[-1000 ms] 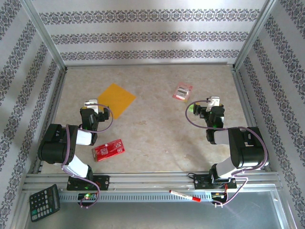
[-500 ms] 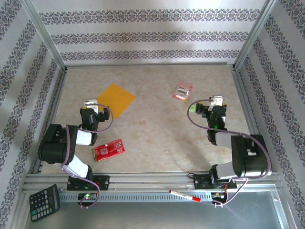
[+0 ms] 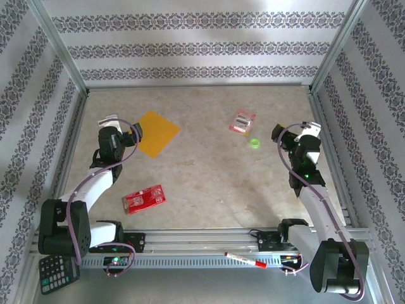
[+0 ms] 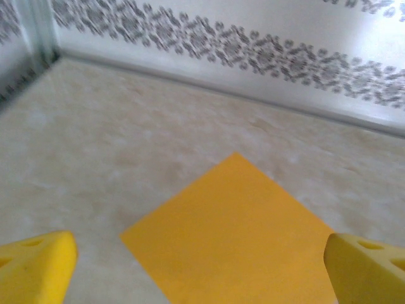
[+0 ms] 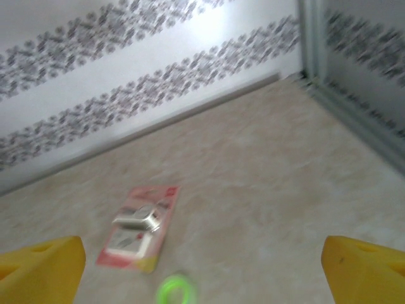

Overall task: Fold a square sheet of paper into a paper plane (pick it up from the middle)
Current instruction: Move the square sheet of paper to the center of the table.

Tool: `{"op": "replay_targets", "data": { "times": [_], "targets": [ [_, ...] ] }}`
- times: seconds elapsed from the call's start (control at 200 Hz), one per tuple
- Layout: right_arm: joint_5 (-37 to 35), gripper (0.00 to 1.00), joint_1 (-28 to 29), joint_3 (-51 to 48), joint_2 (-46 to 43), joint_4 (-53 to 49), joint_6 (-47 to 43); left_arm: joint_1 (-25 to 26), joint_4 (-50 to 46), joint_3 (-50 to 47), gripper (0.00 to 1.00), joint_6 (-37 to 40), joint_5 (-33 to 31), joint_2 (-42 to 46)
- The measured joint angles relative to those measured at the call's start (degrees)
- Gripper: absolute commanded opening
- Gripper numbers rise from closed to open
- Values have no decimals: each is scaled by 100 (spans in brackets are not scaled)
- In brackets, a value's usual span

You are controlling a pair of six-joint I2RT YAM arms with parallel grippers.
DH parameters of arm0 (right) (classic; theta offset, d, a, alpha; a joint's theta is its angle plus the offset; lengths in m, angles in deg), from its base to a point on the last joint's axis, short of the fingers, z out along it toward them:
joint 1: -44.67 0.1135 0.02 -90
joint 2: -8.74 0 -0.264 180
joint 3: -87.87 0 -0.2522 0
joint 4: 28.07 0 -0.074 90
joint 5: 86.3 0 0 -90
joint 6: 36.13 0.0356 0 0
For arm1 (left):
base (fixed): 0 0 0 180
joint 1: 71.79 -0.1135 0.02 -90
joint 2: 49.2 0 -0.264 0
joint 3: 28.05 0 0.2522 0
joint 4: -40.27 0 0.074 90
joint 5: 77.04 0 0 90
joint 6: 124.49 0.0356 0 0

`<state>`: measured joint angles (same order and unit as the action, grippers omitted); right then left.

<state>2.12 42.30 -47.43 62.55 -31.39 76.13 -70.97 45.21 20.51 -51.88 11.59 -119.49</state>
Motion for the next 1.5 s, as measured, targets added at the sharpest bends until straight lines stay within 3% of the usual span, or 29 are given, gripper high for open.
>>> {"op": "replay_targets", "data": {
  "times": [0.185, 0.345, 0.52, 0.62, 0.744, 0.954, 1.229, 1.499],
  "targets": [
    [278, 98, 964, 1213, 743, -1556, 162, 485, -2002, 994, 100, -702, 310, -184],
    [92, 98, 1685, 2240, 1611, -2656, 31, 1314, -3543, 2284, 100, -719, -459, -1051],
    [87, 98, 1635, 2356, 1779, -3139, 177, 1408, -4409, 2564, 100, -745, -1104, -1615],
    [651, 98, 1231, 2116, 1635, -2955, 208, 1405, -4496, 2551, 100, -680, -1158, -1716],
    [1180, 98, 756, 1554, 1226, -2605, 229, 1239, -4271, 2385, 100, -507, -776, -1696],
    [1770, 98, 713, 1635, 1231, -2758, 46, 686, -4061, 2465, 100, -81, 96, -2006],
    [1303, 98, 1593, 1897, 1611, -3156, -640, 656, -4022, 3189, 100, 629, 426, -2608],
    [1167, 98, 1613, 1932, 1690, -3167, -881, 656, -4330, 4365, 100, 1473, 415, -3582]
  ]
}}
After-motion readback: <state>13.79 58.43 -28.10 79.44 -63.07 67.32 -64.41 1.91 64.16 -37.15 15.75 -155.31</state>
